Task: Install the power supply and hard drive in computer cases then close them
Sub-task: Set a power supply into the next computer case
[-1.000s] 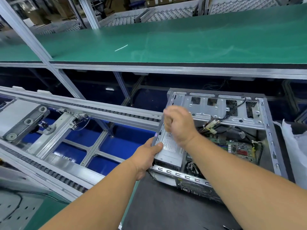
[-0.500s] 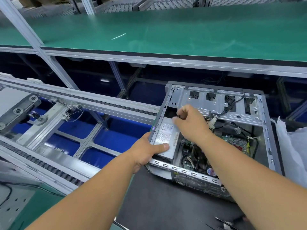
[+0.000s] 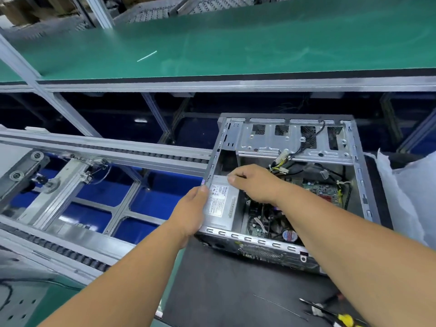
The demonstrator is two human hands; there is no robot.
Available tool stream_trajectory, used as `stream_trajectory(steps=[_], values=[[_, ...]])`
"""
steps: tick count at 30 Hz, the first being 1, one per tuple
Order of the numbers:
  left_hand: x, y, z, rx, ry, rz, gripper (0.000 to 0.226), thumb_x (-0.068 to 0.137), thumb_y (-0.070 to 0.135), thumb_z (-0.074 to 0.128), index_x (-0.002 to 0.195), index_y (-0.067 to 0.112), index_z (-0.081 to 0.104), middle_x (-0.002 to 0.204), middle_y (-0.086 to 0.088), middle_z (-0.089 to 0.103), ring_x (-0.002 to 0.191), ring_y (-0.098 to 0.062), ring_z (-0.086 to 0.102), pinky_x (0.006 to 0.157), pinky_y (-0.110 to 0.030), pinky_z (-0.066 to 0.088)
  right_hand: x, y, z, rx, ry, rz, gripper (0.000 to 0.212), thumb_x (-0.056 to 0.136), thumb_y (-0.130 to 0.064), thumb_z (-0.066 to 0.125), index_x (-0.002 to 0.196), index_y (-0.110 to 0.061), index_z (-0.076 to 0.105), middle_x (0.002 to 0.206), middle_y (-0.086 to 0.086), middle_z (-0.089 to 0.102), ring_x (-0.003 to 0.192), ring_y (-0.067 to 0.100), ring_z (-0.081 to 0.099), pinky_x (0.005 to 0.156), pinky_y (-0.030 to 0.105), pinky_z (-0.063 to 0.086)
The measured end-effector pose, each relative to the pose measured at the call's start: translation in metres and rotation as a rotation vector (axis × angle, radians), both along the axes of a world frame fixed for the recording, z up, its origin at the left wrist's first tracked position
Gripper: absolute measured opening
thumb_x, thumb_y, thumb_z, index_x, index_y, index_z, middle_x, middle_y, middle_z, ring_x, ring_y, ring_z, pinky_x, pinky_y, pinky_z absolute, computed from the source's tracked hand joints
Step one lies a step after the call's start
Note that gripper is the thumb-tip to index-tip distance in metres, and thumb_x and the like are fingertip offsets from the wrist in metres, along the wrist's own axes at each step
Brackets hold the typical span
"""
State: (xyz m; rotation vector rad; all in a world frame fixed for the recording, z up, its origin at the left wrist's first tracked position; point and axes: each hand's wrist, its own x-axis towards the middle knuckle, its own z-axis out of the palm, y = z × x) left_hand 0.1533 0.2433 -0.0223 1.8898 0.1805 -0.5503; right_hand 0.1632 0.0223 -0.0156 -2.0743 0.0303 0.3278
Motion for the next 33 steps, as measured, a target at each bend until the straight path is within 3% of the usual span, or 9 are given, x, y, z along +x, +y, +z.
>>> stream_trajectory(steps=[6,11,14,19,22,25,27,30,33], values=[[-0.001,-0.003,0.003,0.08,-0.047,0.017,0.043,0.103,0.058,0.039,0.107,0.031,0.073,0.099,0.011,0.078,0.1,-0.015,0.072,0.093,-0.038,0.055,-0.003,0.01,0.0,-0.068,-0.037,0.003,0.042,0.108,-0.035,0.043,0.068,-0.024,0.046,0.063,-0.011,0.046,0.059,0.008,0.042,0.058,0.027,0.035],[-0.003,-0.006,0.01,0.131,-0.055,0.006,0.049,0.1,0.062,0.036,0.102,0.03,0.073,0.098,0.007,0.078,0.1,-0.02,0.072,0.095,-0.044,0.056,-0.001,0.011,0.0,-0.055,-0.009,-0.039,0.038,0.107,-0.037,0.043,0.084,-0.011,0.058,0.069,-0.002,0.052,0.063,0.016,0.048,0.06,0.027,0.04],[-0.003,-0.006,0.011,0.16,-0.056,0.018,0.051,0.096,0.066,0.036,0.1,0.031,0.073,0.096,0.007,0.078,0.098,-0.021,0.073,0.092,-0.042,0.057,-0.008,0.018,0.0,-0.114,-0.031,-0.025,0.039,0.11,-0.034,0.035,0.109,-0.007,0.062,0.092,0.006,0.065,0.087,0.025,0.059,0.073,0.032,0.043],[-0.01,-0.007,0.009,0.175,-0.136,0.131,0.052,0.096,0.065,0.042,0.086,0.023,0.072,0.087,0.0,0.075,0.082,-0.024,0.067,0.077,-0.037,0.054,-0.041,0.025,0.009,-0.204,-0.145,-0.155,0.035,0.109,-0.033,0.04,0.143,-0.026,0.046,0.128,0.005,0.048,0.105,0.026,0.059,0.09,0.037,0.048],[-0.025,-0.007,0.01,0.246,-0.288,0.163,0.045,0.098,0.055,0.039,0.077,0.022,0.06,0.074,0.007,0.06,0.073,-0.02,0.053,0.063,-0.034,0.042,-0.09,0.009,0.02,-0.146,-0.361,-0.278,0.031,0.105,-0.028,0.048,0.134,-0.038,0.053,0.128,-0.011,0.052,0.11,0.007,0.054,0.091,0.023,0.042],[-0.054,-0.005,0.009,0.309,-0.565,0.096,0.029,0.096,0.045,0.044,0.114,0.032,0.062,0.105,0.02,0.064,0.1,-0.011,0.06,0.082,-0.035,0.047,-0.157,-0.013,0.032,-0.111,-0.57,-0.346,0.028,0.099,-0.023,0.05,0.116,-0.041,0.064,0.113,-0.024,0.06,0.106,-0.003,0.058,0.087,0.007,0.04],[-0.081,-0.013,0.012,0.316,-0.799,0.052,0.04,0.092,0.037,0.051,0.132,0.031,0.055,0.125,0.018,0.057,0.115,-0.01,0.05,0.092,-0.036,0.039,-0.2,-0.027,0.03,-0.145,-0.654,-0.462,0.027,0.096,-0.018,0.051,0.108,-0.038,0.067,0.108,-0.023,0.063,0.107,0.0,0.061,0.086,0.005,0.04],[-0.118,-0.035,0.019,0.2,-1.064,-0.202,0.045,0.087,0.028,0.057,0.133,0.027,0.054,0.129,0.016,0.051,0.118,-0.012,0.045,0.096,-0.034,0.033,-0.255,-0.044,0.012,-0.222,-0.636,-0.665,0.027,0.094,-0.012,0.055,0.101,-0.035,0.066,0.102,-0.02,0.062,0.098,0.005,0.062,0.081,0.011,0.043],[-0.147,-0.059,0.019,0.001,-0.988,-0.49,0.036,0.092,0.022,0.06,0.128,0.024,0.061,0.121,0.012,0.057,0.112,-0.011,0.056,0.098,-0.032,0.046,-0.295,-0.046,-0.005,-0.304,-0.555,-0.765,0.026,0.091,-0.007,0.057,0.098,-0.03,0.067,0.099,-0.02,0.061,0.096,0.003,0.06,0.082,0.016,0.044]])
